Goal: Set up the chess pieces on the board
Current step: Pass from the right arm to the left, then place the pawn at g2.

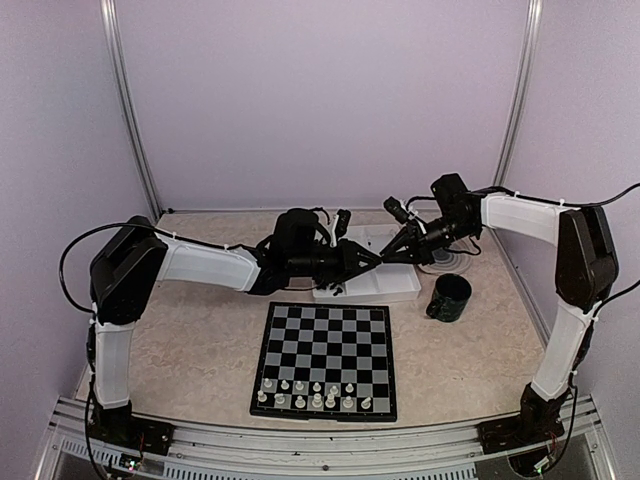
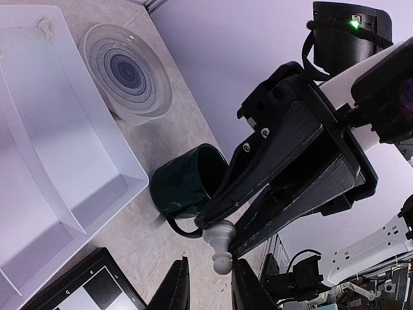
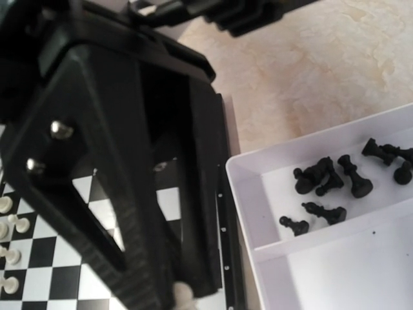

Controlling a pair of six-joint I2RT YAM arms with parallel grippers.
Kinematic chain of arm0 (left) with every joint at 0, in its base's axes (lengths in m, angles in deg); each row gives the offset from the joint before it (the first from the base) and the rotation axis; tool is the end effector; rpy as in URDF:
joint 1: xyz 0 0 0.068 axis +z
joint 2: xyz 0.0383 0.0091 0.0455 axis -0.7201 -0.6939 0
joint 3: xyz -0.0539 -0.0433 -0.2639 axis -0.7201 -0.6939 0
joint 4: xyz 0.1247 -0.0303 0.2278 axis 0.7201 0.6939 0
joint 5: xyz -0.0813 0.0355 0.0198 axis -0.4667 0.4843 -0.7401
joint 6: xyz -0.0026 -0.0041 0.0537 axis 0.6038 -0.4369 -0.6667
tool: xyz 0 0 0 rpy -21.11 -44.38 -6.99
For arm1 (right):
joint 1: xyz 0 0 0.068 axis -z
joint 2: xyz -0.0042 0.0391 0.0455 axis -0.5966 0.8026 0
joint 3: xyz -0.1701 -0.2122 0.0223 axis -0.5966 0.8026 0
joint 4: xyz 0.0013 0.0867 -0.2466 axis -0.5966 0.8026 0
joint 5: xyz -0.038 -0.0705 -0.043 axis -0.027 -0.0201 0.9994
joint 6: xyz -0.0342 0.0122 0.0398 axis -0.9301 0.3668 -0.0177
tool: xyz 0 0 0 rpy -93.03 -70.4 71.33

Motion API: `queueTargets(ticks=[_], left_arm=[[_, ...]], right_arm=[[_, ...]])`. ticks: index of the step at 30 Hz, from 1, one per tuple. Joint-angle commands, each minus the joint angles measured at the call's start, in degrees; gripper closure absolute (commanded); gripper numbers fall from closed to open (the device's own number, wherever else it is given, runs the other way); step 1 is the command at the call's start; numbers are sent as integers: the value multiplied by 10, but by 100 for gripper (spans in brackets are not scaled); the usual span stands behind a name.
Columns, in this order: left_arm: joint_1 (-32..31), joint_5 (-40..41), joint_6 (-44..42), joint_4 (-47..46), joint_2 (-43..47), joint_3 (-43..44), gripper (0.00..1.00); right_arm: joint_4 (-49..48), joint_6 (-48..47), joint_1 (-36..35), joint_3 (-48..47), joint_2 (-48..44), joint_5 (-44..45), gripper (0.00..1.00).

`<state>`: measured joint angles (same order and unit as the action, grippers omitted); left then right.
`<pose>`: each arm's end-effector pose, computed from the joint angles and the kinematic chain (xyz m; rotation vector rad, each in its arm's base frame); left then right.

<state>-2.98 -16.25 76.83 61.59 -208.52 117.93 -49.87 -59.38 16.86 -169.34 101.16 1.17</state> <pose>0.3046 -0.3730 0.2051 0.3275 2.0907 -1.5158 0.3551 0.1592 0.2438 -1.3793 1.8151 1.1117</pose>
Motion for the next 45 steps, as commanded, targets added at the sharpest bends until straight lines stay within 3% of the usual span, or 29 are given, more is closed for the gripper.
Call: queueTargets(ticks=[1, 11, 13, 17, 20, 24, 30, 35, 40, 45], left_arm=[[3, -10, -2, -19, -10, 17, 79], [2, -13, -13, -24, -10, 17, 88], [2, -12, -21, -17, -7, 17, 91], [3, -10, -44, 27, 12, 14, 92], [1, -3, -88, 95, 40, 12, 92], [-6, 9, -149, 202, 86, 2, 94], [-34, 33, -270, 479, 133, 32, 93], [-95, 116, -355, 691, 127, 97, 94], [-133, 111, -367, 754, 118, 108, 96], [-170, 101, -407, 798, 82, 156, 96]], right_arm=[[15, -17, -10, 2, -15, -26, 87], [32, -25, -14, -5, -7, -37, 85], [42, -27, -14, -11, -7, -43, 79], [94, -50, -4, -33, -17, -44, 56], [149, -91, 16, -51, -34, -50, 49], [169, -107, 48, -57, -59, -64, 47], [55, -33, 63, 5, -86, -21, 45], [29, -25, 63, 23, -72, 0, 41], [40, -37, 62, 28, -53, 5, 33], [38, -42, 62, 44, -47, 12, 32]])
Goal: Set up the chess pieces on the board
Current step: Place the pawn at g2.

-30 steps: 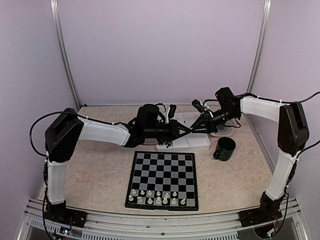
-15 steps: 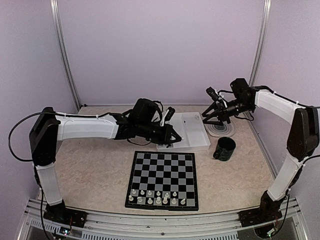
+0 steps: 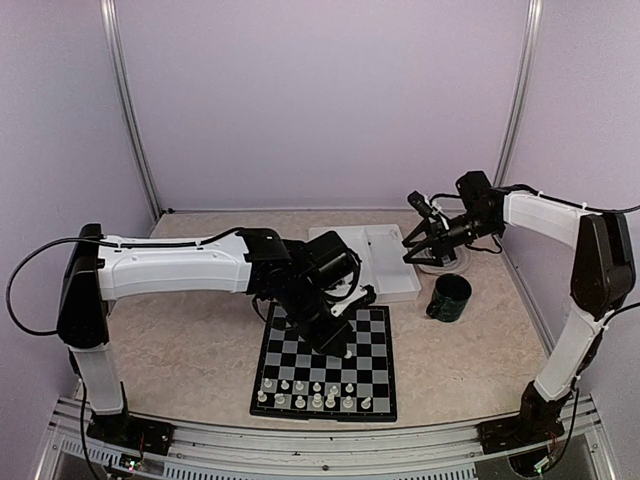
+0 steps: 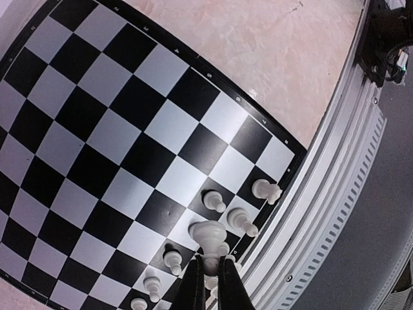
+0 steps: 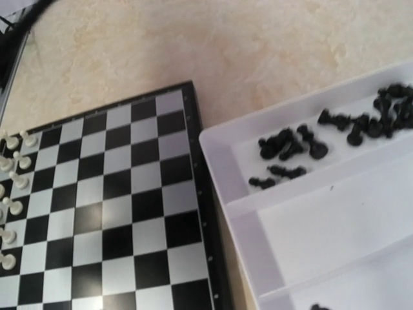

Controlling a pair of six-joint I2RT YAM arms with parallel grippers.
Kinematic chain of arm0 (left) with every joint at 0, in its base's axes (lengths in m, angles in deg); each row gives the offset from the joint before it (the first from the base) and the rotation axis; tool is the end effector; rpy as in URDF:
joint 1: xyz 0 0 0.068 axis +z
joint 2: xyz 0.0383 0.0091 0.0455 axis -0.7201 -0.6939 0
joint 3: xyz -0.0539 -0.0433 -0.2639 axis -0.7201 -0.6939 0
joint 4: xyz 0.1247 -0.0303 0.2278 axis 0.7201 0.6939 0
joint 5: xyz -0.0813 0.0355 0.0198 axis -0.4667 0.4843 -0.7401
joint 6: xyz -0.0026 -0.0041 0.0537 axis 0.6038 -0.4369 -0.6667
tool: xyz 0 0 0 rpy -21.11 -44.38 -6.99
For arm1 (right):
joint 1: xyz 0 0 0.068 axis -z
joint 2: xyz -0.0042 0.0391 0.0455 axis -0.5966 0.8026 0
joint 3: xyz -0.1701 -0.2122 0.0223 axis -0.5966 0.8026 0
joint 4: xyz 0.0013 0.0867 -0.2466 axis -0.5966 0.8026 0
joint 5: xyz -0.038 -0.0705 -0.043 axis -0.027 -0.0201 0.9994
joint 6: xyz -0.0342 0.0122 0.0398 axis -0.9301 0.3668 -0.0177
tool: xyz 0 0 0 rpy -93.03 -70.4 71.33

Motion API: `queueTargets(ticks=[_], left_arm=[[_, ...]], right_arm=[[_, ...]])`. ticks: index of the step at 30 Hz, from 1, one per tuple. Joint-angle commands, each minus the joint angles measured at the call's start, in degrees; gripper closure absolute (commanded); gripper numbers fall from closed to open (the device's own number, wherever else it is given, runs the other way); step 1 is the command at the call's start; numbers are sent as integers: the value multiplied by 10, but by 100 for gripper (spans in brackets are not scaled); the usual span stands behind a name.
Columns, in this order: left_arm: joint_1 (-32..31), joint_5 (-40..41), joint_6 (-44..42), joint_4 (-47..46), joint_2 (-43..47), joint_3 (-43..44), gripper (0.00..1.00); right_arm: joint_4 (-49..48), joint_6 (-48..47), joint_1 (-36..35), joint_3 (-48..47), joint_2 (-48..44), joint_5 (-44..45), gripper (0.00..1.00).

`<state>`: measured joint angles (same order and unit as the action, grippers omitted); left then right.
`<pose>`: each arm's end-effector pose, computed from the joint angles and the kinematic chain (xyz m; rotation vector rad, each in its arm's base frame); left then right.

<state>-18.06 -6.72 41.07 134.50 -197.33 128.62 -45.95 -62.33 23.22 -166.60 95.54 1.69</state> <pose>0.1671 -0.3648 0.2466 1.2937 2.5834 -0.6767 0.3466 0.1130 0.2612 -1.3011 1.8480 1.0282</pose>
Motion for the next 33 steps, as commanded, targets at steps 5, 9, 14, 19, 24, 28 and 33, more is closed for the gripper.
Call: queueTargets(ticks=[5, 9, 14, 19, 24, 28, 33], left_arm=[[-44, 8, -77, 105, -89, 113, 95], [-45, 6, -81, 103, -123, 140, 95], [-50, 4, -79, 105, -152, 170, 95], [-57, -6, -76, 107, -171, 179, 95], [-61, 6, -79, 110, -183, 184, 94], [-61, 3, -83, 111, -194, 189, 94], [-61, 2, -84, 110, -205, 197, 94]], right_arm=[[5, -13, -1, 21, 20, 6, 30], [18, -20, -1, 22, 24, 4, 1], [4, -9, 0, 27, 17, 12, 1], [-4, -5, 0, 31, 17, 22, 1], [-3, -5, 0, 31, 19, 25, 1], [-1, -5, -1, 32, 22, 27, 1], [2, -8, 0, 32, 25, 26, 1]])
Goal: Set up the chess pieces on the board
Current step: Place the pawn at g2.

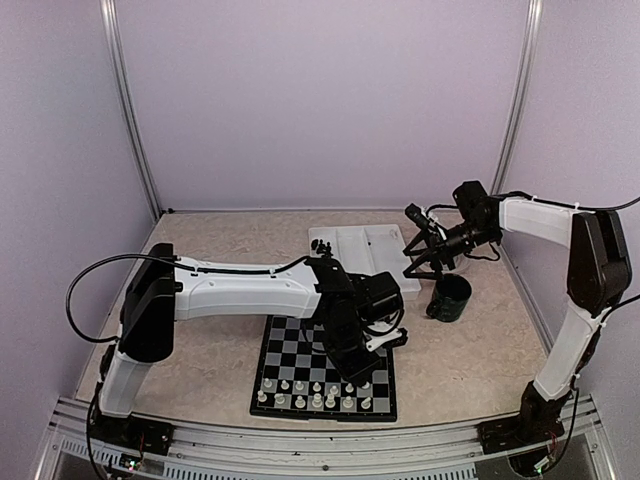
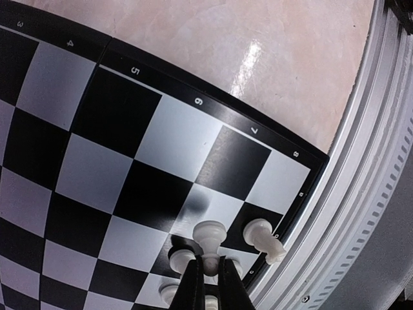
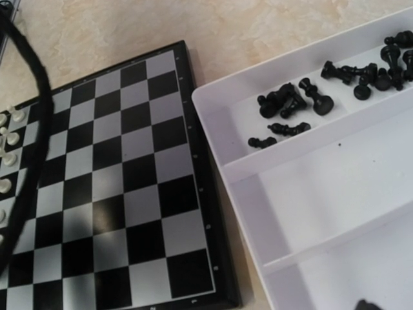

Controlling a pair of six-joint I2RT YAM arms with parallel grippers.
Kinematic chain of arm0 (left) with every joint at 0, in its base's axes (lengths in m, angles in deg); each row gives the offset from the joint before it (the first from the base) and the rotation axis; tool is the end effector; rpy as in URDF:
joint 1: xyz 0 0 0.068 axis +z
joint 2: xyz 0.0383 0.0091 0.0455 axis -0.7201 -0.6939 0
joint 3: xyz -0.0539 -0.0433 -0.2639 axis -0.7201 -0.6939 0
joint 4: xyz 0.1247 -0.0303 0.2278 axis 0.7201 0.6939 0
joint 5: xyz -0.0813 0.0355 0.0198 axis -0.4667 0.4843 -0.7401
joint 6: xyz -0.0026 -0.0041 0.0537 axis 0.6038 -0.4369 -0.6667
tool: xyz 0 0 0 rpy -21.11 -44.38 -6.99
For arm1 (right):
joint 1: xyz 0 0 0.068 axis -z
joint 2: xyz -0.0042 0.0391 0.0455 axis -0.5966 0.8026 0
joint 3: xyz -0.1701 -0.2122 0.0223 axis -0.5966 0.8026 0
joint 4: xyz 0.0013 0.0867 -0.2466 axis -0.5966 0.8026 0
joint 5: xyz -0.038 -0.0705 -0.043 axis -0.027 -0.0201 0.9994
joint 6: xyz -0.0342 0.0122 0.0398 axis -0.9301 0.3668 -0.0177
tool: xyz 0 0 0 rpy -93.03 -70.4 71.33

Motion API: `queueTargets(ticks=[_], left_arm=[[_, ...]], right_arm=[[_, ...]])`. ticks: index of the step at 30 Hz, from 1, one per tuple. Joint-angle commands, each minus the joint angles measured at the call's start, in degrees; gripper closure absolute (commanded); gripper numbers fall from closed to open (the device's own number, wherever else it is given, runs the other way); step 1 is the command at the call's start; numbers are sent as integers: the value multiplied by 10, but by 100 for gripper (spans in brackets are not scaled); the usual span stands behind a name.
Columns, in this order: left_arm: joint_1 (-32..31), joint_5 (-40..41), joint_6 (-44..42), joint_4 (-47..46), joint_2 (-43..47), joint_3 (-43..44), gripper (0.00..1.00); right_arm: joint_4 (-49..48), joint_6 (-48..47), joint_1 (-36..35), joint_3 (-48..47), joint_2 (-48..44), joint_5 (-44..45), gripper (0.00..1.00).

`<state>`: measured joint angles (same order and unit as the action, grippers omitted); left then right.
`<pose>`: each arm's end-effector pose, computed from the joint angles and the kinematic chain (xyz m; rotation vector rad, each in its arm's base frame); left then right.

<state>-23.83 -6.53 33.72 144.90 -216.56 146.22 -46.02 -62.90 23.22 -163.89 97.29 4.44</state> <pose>0.1487 -0.4318 0.1905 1.6501 2.6026 -0.5080 0.3458 0.1118 0.2357 -1.3016 1.9420 1.0171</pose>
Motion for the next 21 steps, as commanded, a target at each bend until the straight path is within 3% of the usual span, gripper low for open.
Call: queueTargets(ticks=[1, 21], left_arm=[[-3, -1, -11, 6, -13, 21, 94], [-9, -25, -21, 10, -10, -1, 94]], right_arm=[[3, -2, -1, 4, 8, -3, 1], [15, -13, -1, 2, 17, -5, 1]])
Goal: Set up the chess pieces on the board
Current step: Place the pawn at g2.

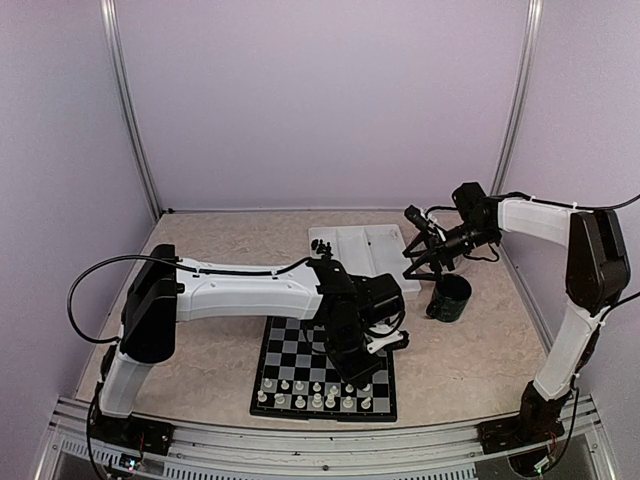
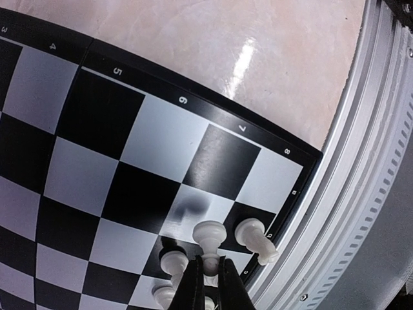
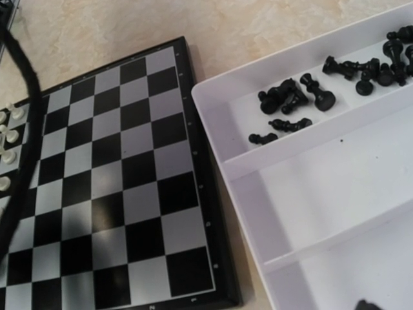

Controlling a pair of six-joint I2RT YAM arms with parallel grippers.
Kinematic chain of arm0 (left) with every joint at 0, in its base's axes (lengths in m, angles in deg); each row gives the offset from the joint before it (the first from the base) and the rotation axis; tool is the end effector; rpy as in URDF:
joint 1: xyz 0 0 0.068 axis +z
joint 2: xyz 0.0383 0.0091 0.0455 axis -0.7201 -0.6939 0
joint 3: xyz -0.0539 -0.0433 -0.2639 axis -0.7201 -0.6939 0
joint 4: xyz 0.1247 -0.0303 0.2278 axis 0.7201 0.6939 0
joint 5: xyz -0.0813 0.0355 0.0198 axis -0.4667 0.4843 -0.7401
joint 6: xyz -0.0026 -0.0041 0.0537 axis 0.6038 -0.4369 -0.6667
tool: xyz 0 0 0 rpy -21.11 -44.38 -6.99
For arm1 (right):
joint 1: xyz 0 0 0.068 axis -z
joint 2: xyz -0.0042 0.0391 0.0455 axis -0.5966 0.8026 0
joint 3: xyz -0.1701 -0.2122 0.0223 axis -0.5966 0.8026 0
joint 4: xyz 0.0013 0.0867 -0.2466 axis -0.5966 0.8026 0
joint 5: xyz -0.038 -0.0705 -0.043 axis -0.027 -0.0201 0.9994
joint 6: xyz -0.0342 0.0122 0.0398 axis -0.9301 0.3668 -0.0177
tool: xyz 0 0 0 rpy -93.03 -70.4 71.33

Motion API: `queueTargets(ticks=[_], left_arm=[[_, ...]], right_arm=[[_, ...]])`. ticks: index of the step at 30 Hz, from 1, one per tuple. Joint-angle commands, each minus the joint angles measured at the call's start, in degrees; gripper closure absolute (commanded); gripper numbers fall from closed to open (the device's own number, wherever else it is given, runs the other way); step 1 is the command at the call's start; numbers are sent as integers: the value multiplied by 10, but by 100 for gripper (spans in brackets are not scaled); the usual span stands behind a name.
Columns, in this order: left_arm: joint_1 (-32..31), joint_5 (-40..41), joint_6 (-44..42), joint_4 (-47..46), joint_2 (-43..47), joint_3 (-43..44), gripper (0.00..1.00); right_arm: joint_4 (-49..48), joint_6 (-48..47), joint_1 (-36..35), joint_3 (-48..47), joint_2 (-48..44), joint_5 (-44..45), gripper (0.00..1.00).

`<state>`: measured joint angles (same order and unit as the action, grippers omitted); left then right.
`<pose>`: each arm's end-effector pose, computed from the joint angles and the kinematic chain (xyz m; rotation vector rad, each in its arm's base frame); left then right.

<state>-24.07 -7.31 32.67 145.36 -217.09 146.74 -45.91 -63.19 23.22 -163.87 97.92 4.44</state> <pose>0.1468 -0.4336 0.1888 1.6859 2.5927 -0.5186 0.3469 0.1121 0.2318 -1.3041 1.9497 1.0229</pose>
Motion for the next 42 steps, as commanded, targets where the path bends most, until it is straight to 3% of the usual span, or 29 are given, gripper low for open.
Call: queueTargets(ticks=[1, 42], left_arm=[[-7, -18, -11, 5, -6, -7, 93], [4, 8, 5, 8, -25, 23, 85]], right_arm=[[15, -11, -1, 1, 10, -5, 1], [33, -21, -1, -5, 22, -15, 1]])
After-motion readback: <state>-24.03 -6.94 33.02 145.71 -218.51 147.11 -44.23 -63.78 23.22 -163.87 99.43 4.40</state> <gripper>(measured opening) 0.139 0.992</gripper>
